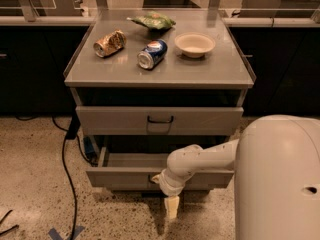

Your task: Open middle drawer

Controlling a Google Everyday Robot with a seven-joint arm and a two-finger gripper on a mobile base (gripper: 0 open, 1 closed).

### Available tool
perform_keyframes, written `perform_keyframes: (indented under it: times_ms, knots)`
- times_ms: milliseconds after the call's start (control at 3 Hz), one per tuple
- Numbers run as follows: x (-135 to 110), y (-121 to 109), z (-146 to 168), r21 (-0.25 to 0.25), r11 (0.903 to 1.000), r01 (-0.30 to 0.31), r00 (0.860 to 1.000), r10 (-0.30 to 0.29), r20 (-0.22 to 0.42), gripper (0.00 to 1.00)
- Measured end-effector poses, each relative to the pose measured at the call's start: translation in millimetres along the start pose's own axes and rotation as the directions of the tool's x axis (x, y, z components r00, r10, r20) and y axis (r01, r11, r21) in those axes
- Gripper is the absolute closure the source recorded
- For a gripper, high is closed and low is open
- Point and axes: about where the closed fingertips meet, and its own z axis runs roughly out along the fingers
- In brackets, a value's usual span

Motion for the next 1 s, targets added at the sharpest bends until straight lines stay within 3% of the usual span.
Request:
perform_keyframes:
  times_ms: [333,1000]
  knots:
    - [1,-1,-2,0.0,1.0,0.004,1.0,-0.004,-0.004,0.0]
    - [-11,-23,-71,0.006,0.9943,0.107,0.987,-0.105,-0.119,0.0]
